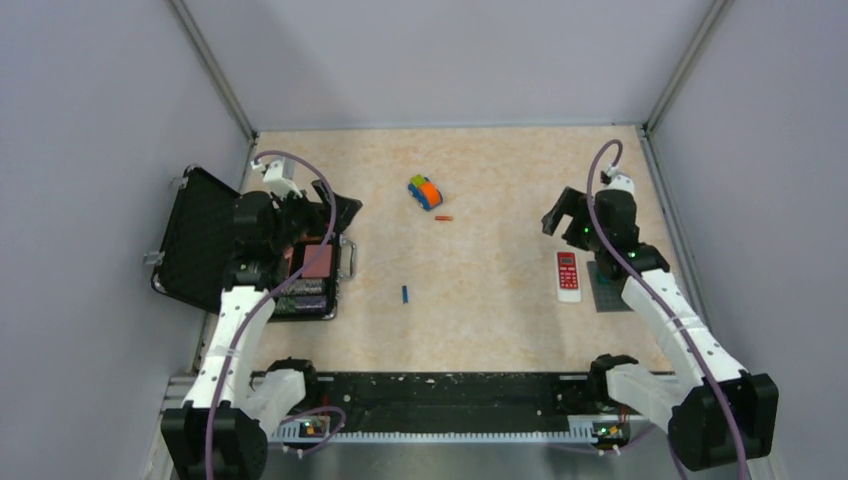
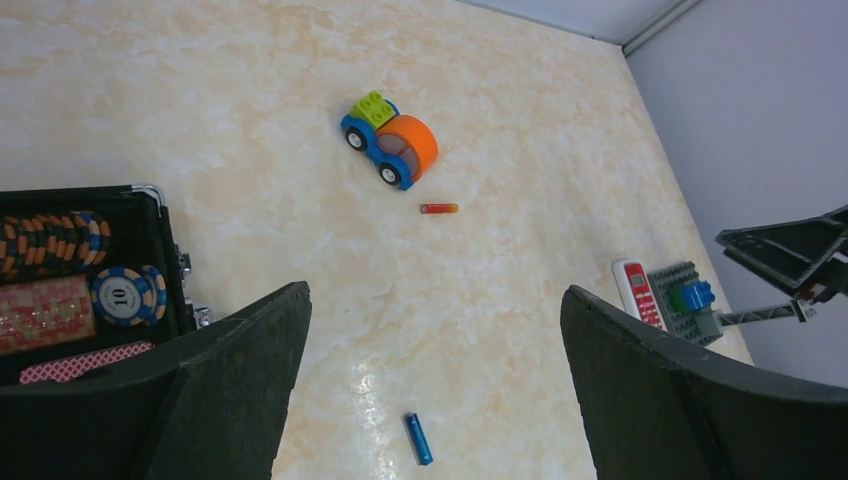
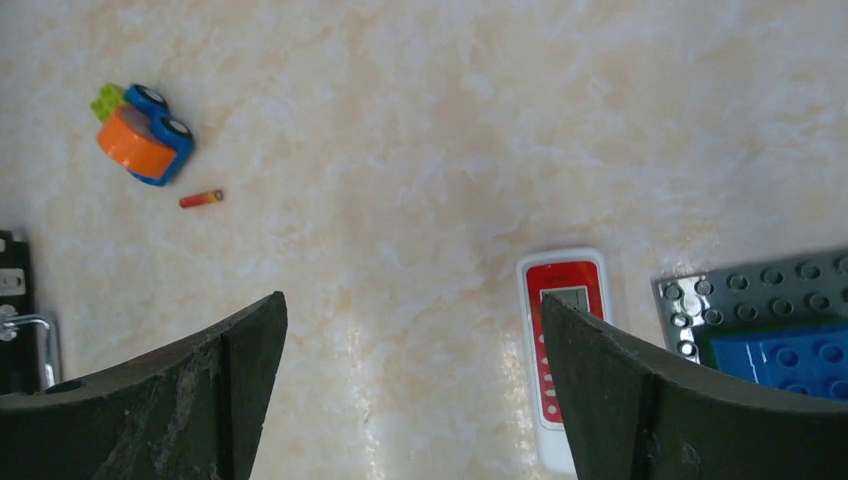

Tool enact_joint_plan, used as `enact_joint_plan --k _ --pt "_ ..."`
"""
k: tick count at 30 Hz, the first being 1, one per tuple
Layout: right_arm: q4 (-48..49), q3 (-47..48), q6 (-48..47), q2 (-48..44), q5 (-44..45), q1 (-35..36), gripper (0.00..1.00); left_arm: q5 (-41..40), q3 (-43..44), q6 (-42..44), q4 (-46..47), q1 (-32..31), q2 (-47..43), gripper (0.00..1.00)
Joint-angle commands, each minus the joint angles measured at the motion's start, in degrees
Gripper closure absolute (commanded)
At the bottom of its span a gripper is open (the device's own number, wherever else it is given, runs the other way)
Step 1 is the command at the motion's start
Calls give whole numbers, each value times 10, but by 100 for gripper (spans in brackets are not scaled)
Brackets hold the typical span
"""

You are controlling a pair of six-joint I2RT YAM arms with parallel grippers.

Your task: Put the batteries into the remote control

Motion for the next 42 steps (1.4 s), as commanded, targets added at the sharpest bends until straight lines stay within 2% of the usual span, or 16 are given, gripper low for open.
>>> enact_joint_plan --k 1,7,16,22,26,30,35,38,42 --pt "-40 -26 25 36 61 19 4 32 -2 -9 39 0 5 1" --pt "-65 -9 -25 125 93 19 5 26 -6 -10 40 0 11 2" --pt "-82 4 -25 217 82 19 6 11 -14 2 30 0 19 3" --pt "-83 11 -34 246 91 19 7 8 -24 5 31 0 22 3" --pt "-123 29 -37 294 110 19 9 -19 -21 9 19 0 18 4" --pt "-125 25 -29 303 108 19 17 -38 -20 18 10 0 12 4" --pt "-115 18 -25 286 96 19 46 -27 -18 16 22 -4 18 5" --pt "-93 16 -30 271 41 19 57 -29 -20 27 18 -17 17 5" --pt "-60 26 -29 253 -87 21 65 -23 -21 21 20 -32 17 5"
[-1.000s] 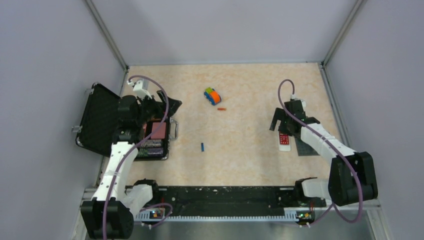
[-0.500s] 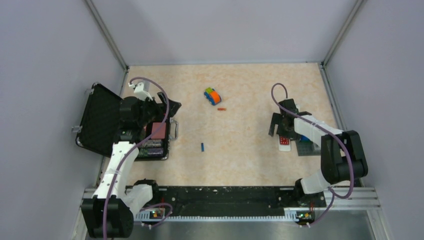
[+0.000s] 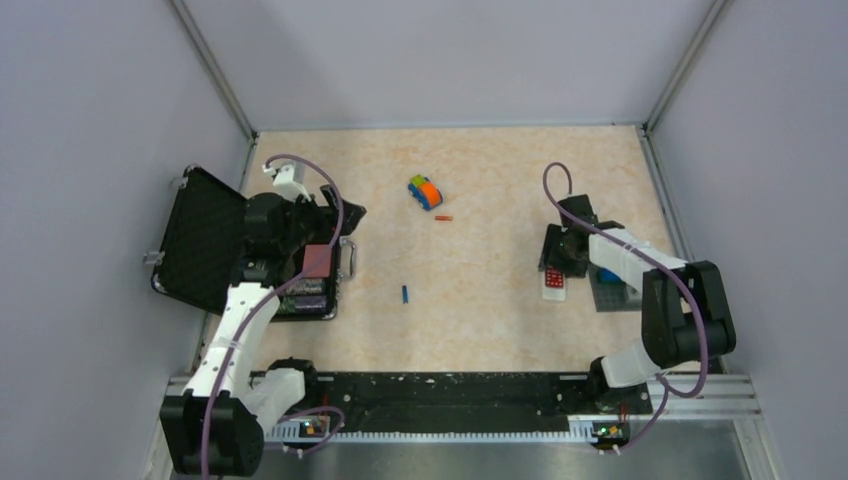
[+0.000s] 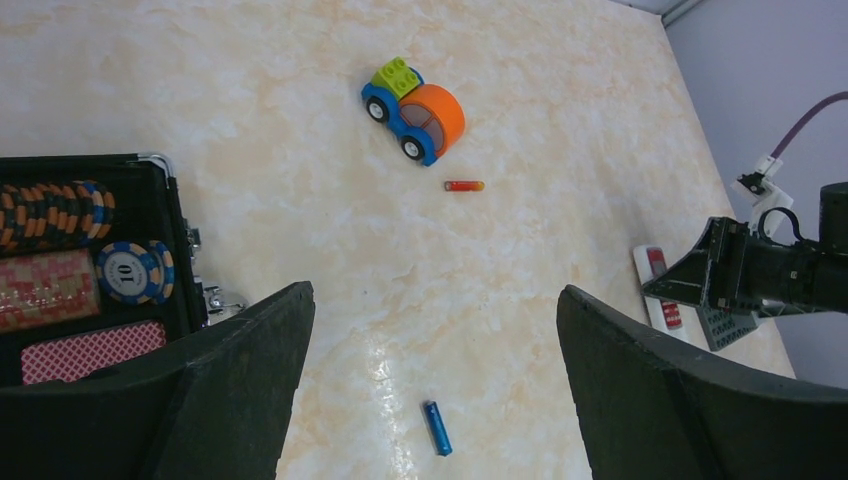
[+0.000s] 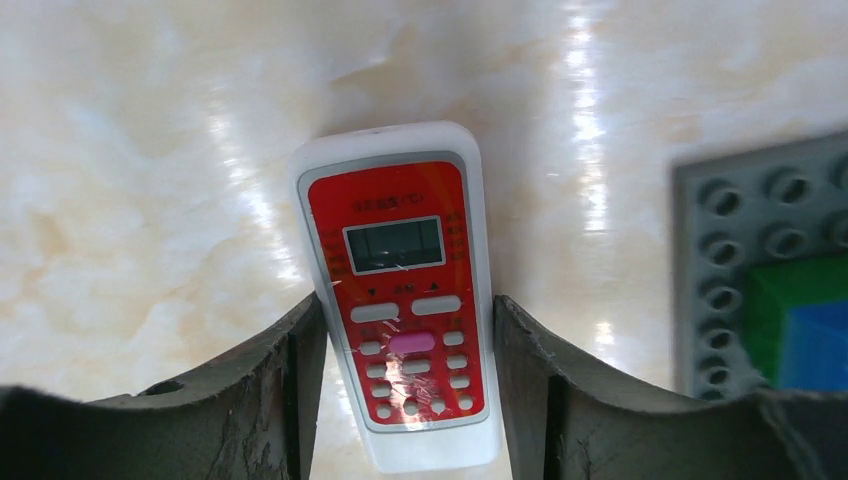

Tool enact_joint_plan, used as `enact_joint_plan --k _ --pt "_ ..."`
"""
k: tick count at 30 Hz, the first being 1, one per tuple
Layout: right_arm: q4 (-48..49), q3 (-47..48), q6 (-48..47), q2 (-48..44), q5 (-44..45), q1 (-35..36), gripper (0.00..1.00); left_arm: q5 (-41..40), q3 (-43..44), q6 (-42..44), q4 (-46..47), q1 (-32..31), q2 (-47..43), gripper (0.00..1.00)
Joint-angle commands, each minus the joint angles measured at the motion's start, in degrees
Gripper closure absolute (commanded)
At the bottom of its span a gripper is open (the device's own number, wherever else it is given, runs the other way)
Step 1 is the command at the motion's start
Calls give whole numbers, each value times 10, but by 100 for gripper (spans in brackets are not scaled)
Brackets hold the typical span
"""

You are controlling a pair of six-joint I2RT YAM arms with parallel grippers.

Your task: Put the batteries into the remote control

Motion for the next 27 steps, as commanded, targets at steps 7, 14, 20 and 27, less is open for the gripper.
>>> enact_joint_plan --k 7,14,20,27 --pt "97 78 1 -54 -335 66 66 25 1 -65 47 -45 23 7" --pt "258 114 96 -72 -540 117 65 125 36 -104 134 -111 16 5" --pt "379 168 170 -62 -629 158 65 160 84 -137 180 -173 29 3" --pt "531 207 295 -51 -670 183 64 165 127 -219 235 -176 42 1"
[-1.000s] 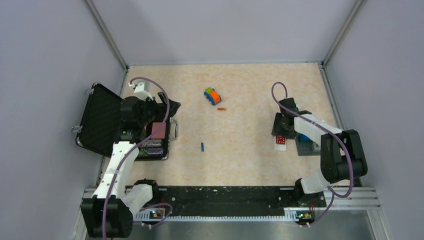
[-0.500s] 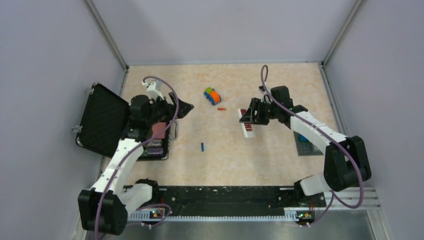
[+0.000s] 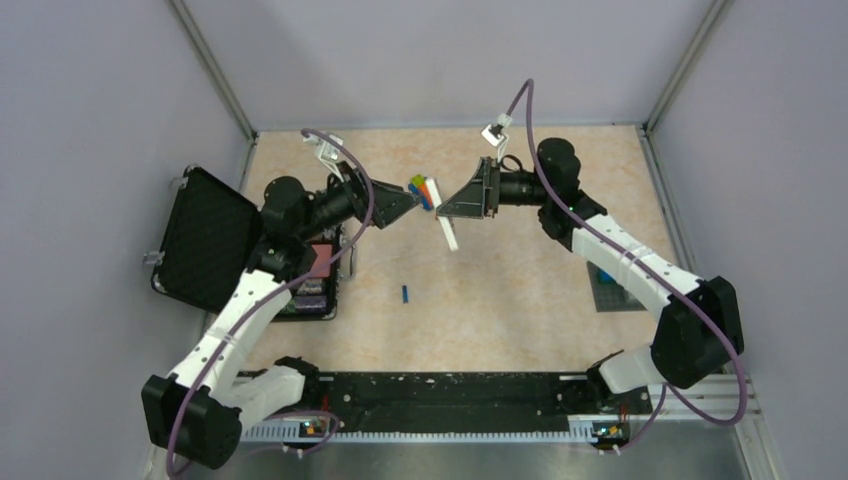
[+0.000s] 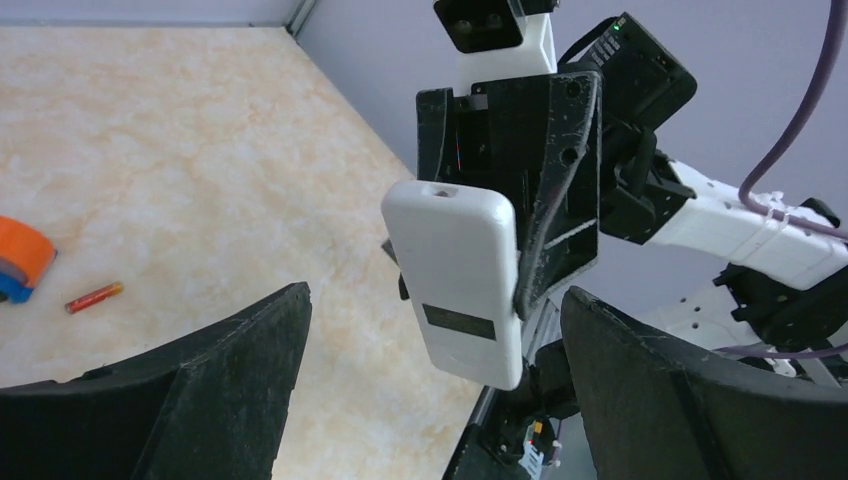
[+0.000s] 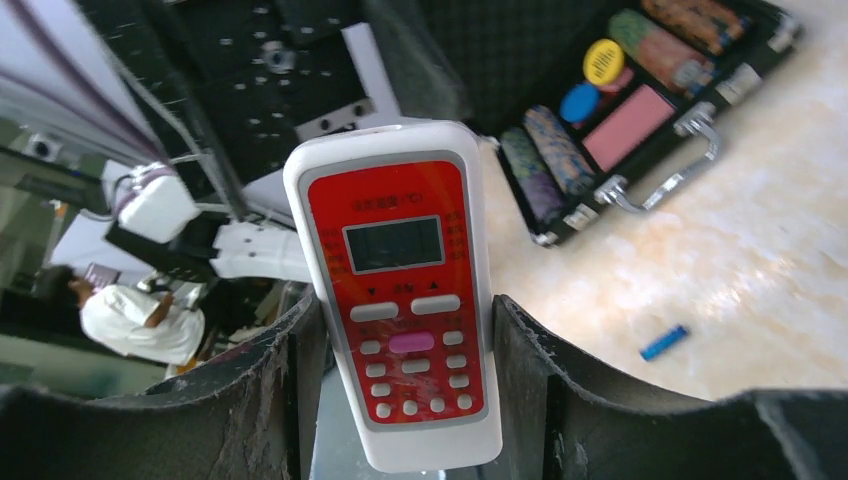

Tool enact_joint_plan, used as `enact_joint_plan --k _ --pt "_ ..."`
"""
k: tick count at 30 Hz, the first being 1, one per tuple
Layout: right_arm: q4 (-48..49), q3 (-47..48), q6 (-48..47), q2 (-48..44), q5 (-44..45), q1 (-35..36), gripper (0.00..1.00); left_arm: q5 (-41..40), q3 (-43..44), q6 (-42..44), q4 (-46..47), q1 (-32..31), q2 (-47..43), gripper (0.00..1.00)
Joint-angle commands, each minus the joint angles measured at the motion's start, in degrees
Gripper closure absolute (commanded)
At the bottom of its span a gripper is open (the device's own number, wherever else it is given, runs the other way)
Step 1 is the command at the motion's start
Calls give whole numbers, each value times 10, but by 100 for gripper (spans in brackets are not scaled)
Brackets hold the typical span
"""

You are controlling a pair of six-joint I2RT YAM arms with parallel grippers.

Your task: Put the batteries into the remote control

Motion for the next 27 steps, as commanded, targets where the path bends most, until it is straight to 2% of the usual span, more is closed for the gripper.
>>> enact_joint_plan --k 1,4,8,11,13,16,21,23,24,25,26,27 --pt "146 47 100 -2 -51 17 64 27 67 -58 53 0 22 1" --pt "148 69 115 5 -56 29 64 51 87 -83 72 -7 37 1" --pt "166 75 138 12 -58 36 64 73 65 -104 149 -24 37 1" --pt "190 69 156 12 -60 41 64 60 62 -104 143 -31 36 1" --pt "203 67 166 11 -63 44 64 46 66 -109 129 -32 37 5" --pt "185 68 160 12 -60 47 62 28 68 -129 127 -34 41 17" --pt "154 61 149 23 -50 47 61 13 53 -163 126 -40 65 31" --pt "150 56 150 24 -46 46 61 7 46 -179 134 -40 71 40" --pt "148 52 151 25 -43 47 61 3 45 -179 132 -40 72 46" --pt "143 52 151 25 -39 47 61 1 45 -179 131 -40 73 56" --pt "133 52 153 25 -32 47 60 -1 46 -176 127 -39 73 67" --pt "125 53 155 26 -26 47 60 -6 48 -172 119 -40 71 83"
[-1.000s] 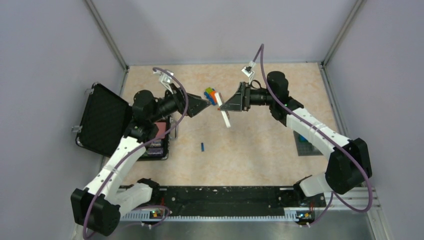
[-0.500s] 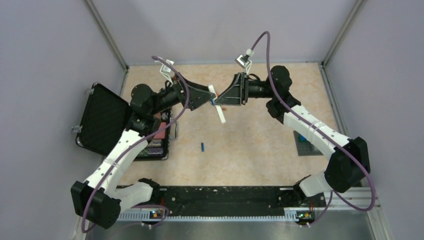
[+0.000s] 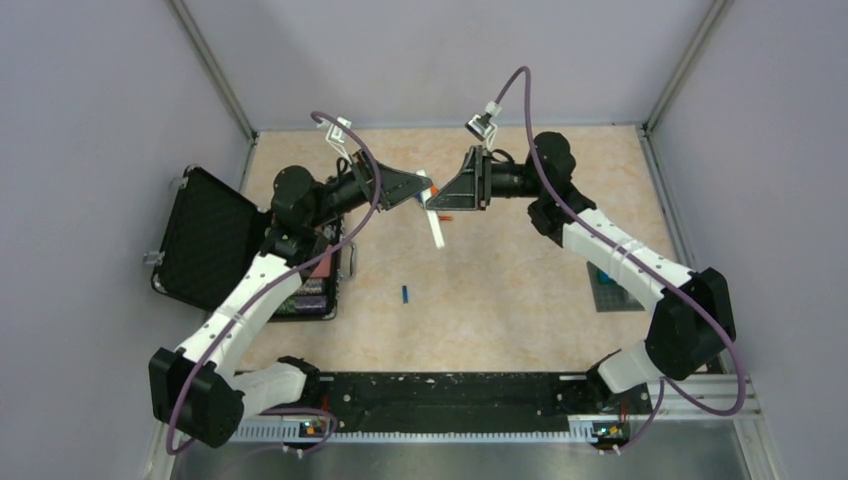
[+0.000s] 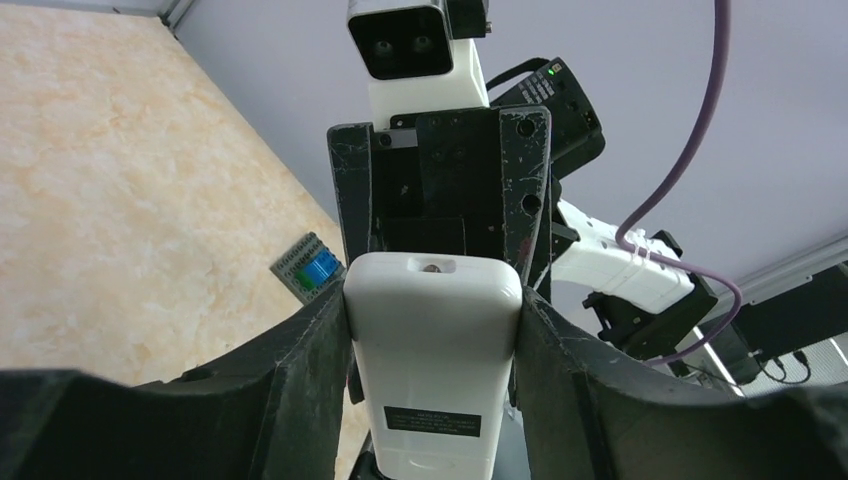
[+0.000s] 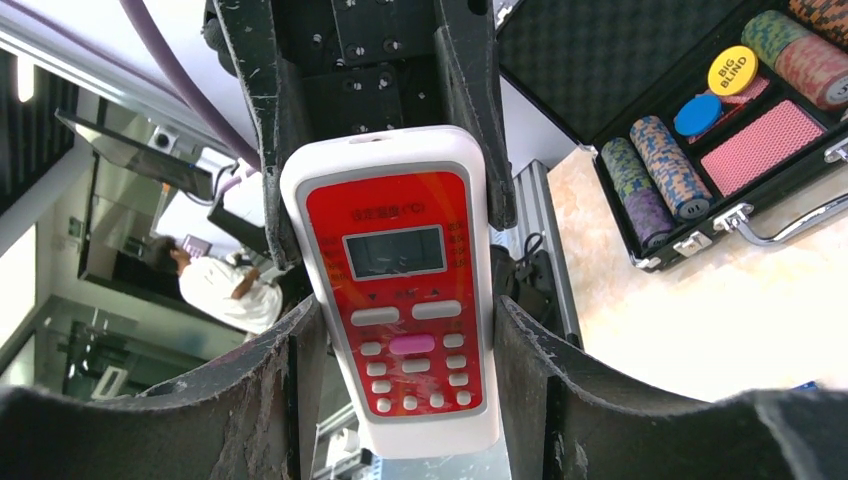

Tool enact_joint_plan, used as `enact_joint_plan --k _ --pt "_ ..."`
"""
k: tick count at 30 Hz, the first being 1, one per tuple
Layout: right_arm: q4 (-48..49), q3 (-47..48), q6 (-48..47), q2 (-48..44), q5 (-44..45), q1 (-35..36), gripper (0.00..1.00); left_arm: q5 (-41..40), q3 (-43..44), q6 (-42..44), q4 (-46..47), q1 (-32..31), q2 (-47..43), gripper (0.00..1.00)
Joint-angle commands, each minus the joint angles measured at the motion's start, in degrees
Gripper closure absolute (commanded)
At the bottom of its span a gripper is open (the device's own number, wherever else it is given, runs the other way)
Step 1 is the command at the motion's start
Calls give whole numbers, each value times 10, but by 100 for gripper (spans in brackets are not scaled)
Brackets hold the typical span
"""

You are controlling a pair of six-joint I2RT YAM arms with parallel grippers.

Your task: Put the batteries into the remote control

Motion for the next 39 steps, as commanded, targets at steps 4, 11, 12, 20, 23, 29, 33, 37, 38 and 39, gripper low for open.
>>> enact_joint_plan --k 4,11,12,20,23,29,33,37,38,39 --pt "-11 -6 10 -8 56 10 46 -72 16 29 -85 -3 -9 100" --pt "-170 -4 -130 -76 216 10 11 -192 72 29 -255 -3 -36 100" --pt "-176 -4 -147 -85 229 10 8 -203 78 25 -272 -3 -36 100" --pt "-265 26 -313 -113 346 67 5 -284 115 -31 -372 -3 -17 100" --pt "-302 42 -373 -103 453 116 7 -309 111 -38 -392 -4 -14 100" --pt "-318 65 -434 -66 566 193 17 -317 114 -33 -414 -4 -12 100" --pt "-363 102 -434 -27 615 210 32 -320 113 -36 -422 -4 -9 100" --pt "-339 92 -429 -16 626 214 39 -324 111 -35 -429 -3 -10 100" --pt "-335 90 -425 -14 629 214 43 -325 110 -35 -431 -2 -10 100" --pt "-329 88 -420 -11 630 214 48 -326 108 -36 -431 -3 -12 100"
